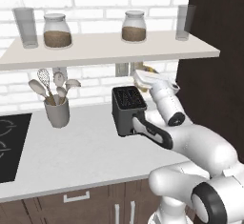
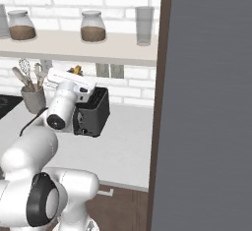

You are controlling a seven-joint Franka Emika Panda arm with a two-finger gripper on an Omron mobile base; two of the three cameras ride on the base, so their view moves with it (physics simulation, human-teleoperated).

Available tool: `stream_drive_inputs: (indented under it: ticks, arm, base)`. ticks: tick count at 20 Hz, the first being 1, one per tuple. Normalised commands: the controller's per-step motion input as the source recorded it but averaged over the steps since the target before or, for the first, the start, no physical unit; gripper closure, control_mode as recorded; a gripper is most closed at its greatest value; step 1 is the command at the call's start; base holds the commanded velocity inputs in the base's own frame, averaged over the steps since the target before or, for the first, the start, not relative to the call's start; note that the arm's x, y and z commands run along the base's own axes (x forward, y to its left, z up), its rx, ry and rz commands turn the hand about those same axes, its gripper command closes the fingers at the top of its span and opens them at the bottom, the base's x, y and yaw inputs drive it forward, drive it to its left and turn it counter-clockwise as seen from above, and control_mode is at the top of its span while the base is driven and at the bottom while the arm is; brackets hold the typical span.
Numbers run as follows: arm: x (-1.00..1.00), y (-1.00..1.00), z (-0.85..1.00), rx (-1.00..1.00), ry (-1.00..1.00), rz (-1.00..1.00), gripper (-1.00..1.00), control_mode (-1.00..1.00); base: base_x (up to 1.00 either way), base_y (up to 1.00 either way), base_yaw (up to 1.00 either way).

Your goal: Start the toaster. Once the lever pops up, take the bread to the plate on the dining counter.

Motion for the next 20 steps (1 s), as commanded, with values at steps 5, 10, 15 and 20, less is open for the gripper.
stream_drive_inputs:
  ticks: [5, 10, 15, 20]
  arm:
    - [-0.72, -0.14, 0.0, 0.0, -0.09, 0.0, 1.0, -1.0]
    - [-1.0, -0.19, 0.03, 0.0, -0.09, 0.0, 1.0, -1.0]
    - [-0.91, -0.01, 0.72, -0.01, -0.07, 0.0, 1.0, -1.0]
    - [-0.69, -0.05, 0.72, -0.15, 0.21, -0.02, 1.0, -1.0]
  base:
    - [0.0, 0.0, 0.0]
    - [0.0, 0.0, 0.0]
    - [0.0, 0.0, 0.0]
    - [0.0, 0.0, 0.0]
